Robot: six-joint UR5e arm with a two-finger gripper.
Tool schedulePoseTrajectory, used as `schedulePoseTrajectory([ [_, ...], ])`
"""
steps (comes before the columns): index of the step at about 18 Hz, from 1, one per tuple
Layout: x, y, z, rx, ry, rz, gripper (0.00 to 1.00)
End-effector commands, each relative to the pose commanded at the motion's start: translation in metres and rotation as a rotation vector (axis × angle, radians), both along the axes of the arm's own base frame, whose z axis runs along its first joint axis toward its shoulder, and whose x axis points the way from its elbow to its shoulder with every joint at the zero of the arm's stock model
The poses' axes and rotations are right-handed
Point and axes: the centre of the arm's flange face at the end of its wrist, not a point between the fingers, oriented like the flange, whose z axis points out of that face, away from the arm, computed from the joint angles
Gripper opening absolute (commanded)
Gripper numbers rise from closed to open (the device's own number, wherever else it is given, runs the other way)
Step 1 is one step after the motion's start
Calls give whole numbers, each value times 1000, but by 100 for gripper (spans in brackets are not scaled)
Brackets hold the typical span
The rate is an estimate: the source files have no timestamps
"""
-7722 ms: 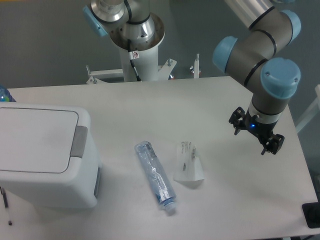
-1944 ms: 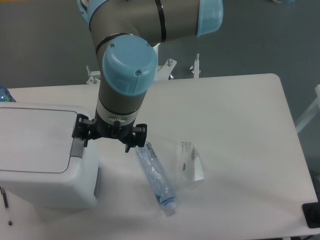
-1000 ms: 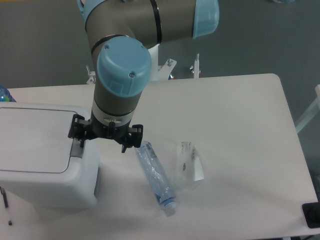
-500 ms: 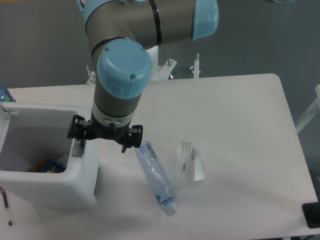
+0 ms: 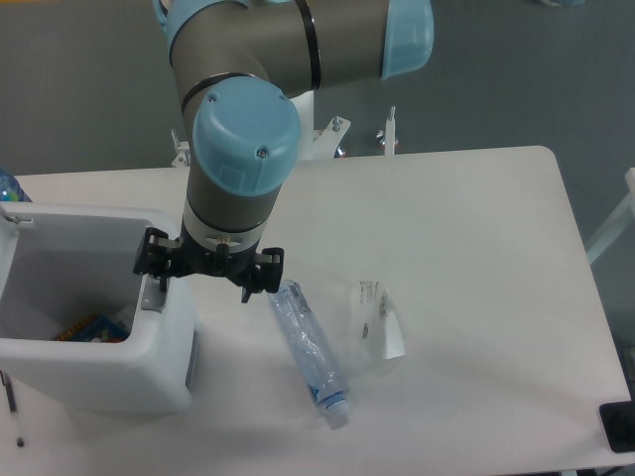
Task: Open the trash can
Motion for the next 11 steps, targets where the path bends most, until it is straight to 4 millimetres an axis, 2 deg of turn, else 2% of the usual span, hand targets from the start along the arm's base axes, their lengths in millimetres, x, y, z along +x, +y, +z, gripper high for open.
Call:
schedulePoseTrajectory([
  [9, -16, -2, 16, 46, 186, -44, 100],
  [11, -30, -4, 16, 63, 229, -77, 100],
])
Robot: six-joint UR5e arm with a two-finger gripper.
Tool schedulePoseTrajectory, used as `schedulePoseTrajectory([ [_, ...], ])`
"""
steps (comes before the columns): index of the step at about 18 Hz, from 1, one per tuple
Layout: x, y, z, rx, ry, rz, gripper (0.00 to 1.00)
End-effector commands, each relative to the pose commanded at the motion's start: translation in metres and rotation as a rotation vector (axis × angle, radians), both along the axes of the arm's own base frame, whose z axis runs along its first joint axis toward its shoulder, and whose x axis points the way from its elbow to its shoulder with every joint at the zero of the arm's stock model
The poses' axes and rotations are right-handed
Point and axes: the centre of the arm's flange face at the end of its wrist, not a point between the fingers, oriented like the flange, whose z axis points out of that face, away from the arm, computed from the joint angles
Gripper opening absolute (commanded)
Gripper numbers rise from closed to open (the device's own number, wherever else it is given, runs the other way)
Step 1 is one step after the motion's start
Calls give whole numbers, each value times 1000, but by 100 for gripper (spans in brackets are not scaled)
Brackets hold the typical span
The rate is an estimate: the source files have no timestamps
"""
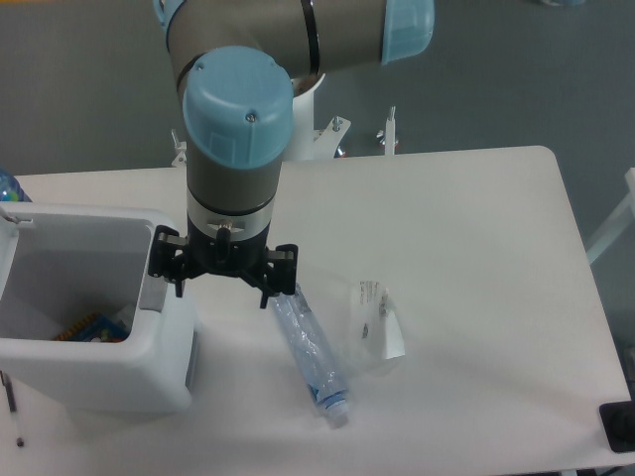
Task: Open the trash can
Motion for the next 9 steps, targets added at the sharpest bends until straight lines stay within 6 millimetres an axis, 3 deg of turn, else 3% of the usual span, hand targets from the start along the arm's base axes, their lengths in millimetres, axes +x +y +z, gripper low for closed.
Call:
schedulePoseTrajectory([
  [2, -39, -18, -8, -25, 22, -10, 100],
  [4, -79, -47, -33, -70, 9, -13, 100],
  [9, -138, -80, -71, -134, 15, -139, 100],
])
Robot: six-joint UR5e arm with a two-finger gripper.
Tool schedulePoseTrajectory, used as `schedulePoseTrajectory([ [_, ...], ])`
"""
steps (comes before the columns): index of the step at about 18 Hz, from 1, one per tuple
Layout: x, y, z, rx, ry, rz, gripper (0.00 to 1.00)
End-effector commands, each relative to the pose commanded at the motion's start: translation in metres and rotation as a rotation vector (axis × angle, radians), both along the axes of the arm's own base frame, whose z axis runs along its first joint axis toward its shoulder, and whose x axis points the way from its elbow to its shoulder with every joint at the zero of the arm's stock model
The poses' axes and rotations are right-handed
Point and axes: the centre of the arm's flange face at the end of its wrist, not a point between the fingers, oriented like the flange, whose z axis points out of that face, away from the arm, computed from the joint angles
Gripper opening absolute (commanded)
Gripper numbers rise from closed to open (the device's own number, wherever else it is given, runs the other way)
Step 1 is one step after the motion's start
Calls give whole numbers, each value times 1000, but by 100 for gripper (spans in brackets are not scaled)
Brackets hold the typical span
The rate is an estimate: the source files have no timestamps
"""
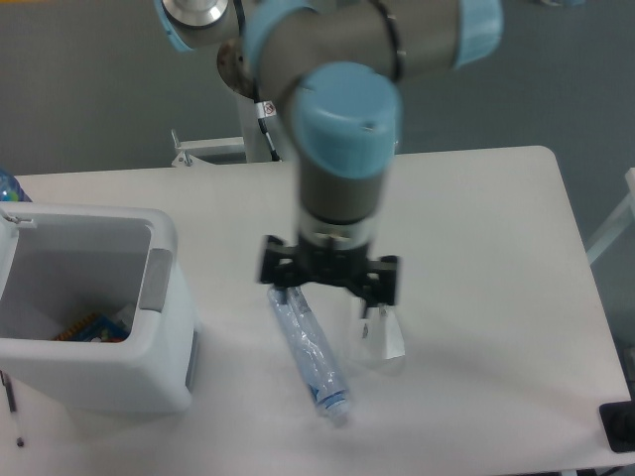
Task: Open the trash can
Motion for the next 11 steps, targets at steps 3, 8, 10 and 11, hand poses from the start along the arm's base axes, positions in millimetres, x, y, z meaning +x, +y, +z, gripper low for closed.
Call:
schedulePoseTrajectory([
  [3, -20, -3, -15, -13, 8, -118, 100],
  [8, -81, -46, -29, 2, 32, -251, 100],
  [10, -89, -50, -37, -10, 32, -332, 100],
  [11, -97, -55, -40, -15, 32, -340, 100],
])
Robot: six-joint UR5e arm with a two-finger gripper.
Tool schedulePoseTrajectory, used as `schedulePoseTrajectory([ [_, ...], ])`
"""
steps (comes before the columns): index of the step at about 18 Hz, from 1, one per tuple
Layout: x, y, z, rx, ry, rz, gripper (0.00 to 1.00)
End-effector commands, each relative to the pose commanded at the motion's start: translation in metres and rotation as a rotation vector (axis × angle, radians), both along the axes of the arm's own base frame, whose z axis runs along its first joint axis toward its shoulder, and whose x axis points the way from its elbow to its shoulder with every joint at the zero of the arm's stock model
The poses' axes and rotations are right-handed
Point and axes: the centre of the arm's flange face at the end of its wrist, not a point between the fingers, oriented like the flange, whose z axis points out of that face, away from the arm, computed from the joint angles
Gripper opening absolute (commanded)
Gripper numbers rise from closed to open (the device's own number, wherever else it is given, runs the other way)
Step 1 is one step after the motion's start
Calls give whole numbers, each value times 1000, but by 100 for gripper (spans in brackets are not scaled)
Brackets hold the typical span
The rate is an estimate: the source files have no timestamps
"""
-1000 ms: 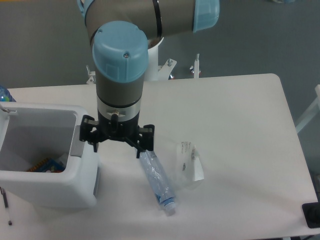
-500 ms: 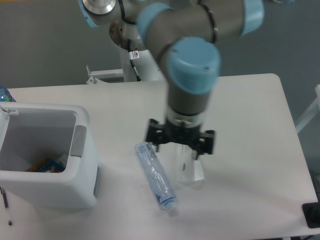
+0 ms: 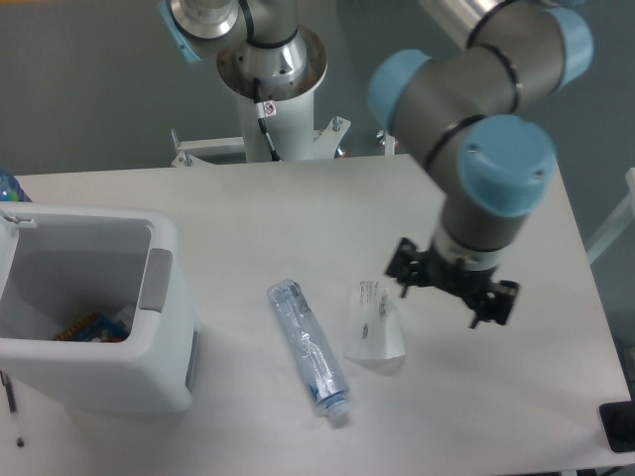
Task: Open the trash can
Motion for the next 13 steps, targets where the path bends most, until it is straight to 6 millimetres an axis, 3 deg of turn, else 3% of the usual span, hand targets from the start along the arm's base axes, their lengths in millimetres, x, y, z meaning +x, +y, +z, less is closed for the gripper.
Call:
schedulePoseTrajectory([
  [6, -38, -21, -27, -54, 23, -149, 100],
  [13, -35, -22, -33, -82, 31, -163, 100],
])
